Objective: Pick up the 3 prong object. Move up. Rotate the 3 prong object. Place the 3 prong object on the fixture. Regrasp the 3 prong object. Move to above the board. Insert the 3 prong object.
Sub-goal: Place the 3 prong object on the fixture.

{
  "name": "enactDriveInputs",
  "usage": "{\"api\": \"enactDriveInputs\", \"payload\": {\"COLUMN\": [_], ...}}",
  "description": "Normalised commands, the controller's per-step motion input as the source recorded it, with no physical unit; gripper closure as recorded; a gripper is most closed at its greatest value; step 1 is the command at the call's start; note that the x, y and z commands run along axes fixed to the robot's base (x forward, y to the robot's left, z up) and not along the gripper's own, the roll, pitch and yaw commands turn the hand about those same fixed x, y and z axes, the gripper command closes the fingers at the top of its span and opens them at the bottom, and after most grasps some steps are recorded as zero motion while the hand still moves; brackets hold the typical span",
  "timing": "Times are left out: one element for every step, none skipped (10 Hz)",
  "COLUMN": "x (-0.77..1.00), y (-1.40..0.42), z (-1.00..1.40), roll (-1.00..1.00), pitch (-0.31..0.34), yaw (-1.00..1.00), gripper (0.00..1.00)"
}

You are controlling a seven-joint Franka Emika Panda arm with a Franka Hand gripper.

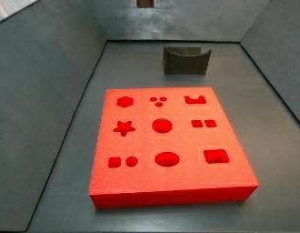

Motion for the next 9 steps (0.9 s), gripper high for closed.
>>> {"api": "enactDriveInputs", "payload": {"x": [1.00,1.00,1.00,1.00,1.00,1.00,1.00,1.00,0.86], "y": [-0.13,-0.11,-0.10,-0.09,-0.07,-0.06,-0.04,-0.03,-0.20], "z": [-0.09,-0.08,-0.08,-0.07,-0.06,-0.06,-0.05,-0.04,0.33], "roll": [-0.14,-0.12,-0.12,-0.11,-0.10,-0.10,-0.10,-0.10,-1.00], "pitch": [-0.003,0.008,0.013,0.028,0.043,0.053,0.064,0.076,0.007], "yaw": [-0.02,-0.01,0.00,0.01,0.01,0.01,0.01,0.02,0.05], "gripper": [1.00,1.00,1.00,1.00,1.00,1.00,1.00,1.00,1.00]}}
